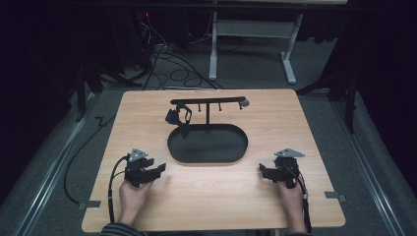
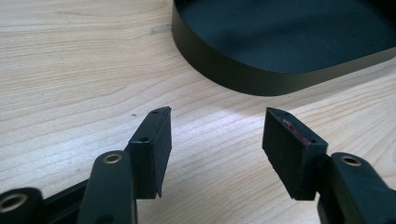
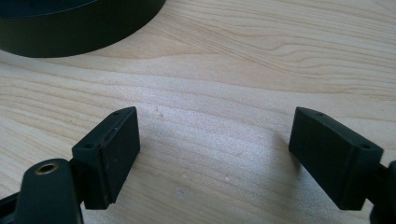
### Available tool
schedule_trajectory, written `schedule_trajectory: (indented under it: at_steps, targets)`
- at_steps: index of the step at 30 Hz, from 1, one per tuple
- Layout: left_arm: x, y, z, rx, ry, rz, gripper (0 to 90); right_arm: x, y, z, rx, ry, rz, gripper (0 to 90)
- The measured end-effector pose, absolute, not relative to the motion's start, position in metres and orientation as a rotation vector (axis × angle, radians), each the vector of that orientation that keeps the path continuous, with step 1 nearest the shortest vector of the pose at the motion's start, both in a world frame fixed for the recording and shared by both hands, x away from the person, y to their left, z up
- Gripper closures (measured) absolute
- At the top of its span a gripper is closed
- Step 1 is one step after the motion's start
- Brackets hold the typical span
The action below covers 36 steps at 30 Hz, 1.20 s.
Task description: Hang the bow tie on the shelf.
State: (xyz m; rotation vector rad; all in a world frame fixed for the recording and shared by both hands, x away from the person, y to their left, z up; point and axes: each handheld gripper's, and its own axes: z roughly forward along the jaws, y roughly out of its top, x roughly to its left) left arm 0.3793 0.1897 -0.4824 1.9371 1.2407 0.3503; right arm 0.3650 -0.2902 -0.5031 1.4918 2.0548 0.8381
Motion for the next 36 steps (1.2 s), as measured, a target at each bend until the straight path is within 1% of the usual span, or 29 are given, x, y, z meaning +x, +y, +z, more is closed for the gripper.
schedule_trajectory:
  at_steps: [11,21,24,28,31,33,36]
  targets:
    - [0.384,0.188,-0.491,1.955,1.253,0.397,42.8,0.365,-0.29,-0.503,1.492,2.055,0.839,17.5]
    - [0.384,0.184,-0.499,1.993,1.254,0.491,42.1,0.365,-0.29,-0.503,1.49,2.058,0.842,17.4]
    - [0.385,0.185,-0.503,1.989,1.268,0.487,41.8,0.365,-0.29,-0.503,1.49,2.058,0.842,17.4]
    - [0.382,0.183,-0.507,1.999,1.241,0.538,41.3,0.365,-0.29,-0.503,1.49,2.058,0.841,17.4]
    - [0.381,0.182,-0.507,2.0,1.248,0.549,39.8,0.365,-0.29,-0.503,1.49,2.058,0.841,17.4]
    - [0.382,0.183,-0.507,1.998,1.261,0.55,36.0,0.365,-0.29,-0.503,1.49,2.058,0.841,17.4]
    - [0.382,0.183,-0.507,1.999,1.265,0.549,34.6,0.365,-0.29,-0.503,1.486,2.062,0.844,17.4]
